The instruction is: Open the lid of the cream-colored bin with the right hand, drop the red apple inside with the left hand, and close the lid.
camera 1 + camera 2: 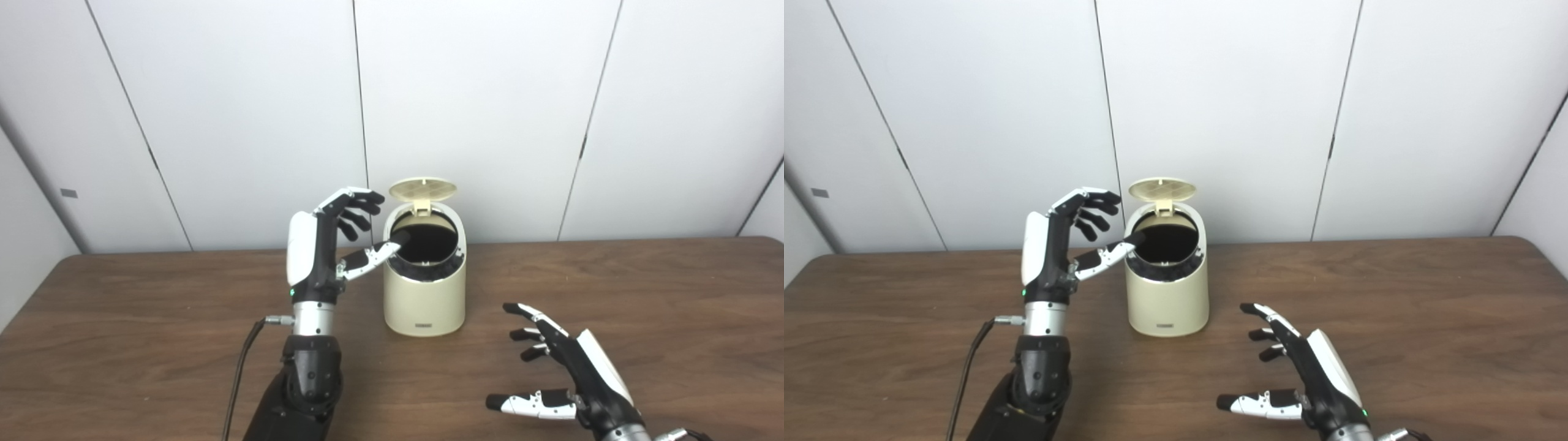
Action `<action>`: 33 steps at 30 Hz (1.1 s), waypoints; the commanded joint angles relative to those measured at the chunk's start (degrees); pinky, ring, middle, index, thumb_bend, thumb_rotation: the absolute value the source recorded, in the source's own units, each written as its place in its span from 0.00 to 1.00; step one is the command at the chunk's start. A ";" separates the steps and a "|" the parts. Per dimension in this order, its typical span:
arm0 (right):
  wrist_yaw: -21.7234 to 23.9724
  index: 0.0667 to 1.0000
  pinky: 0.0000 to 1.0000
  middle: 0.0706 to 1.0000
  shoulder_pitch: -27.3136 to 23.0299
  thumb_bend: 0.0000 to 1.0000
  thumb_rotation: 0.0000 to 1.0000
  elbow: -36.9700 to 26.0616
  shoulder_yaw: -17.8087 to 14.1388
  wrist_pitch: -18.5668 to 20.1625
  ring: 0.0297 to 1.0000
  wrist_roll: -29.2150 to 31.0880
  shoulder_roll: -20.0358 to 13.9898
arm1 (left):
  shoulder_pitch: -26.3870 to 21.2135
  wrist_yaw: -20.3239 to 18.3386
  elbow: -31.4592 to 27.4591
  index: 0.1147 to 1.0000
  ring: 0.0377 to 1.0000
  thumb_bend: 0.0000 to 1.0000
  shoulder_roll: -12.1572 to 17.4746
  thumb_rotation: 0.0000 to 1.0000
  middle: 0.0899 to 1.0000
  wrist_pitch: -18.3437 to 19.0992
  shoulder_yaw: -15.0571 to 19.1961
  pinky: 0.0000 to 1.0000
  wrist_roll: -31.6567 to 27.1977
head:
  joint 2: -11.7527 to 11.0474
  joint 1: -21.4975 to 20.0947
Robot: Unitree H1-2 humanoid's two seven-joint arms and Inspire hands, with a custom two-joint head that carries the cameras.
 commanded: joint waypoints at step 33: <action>-0.72 0.85 0.63 0.90 -2.07 0.65 0.16 -1.07 -1.48 -1.56 0.76 3.53 -2.36 | 16.62 -19.89 -5.59 0.63 0.54 0.57 3.52 0.00 0.61 0.81 9.03 0.48 -21.99 | -0.65 1.28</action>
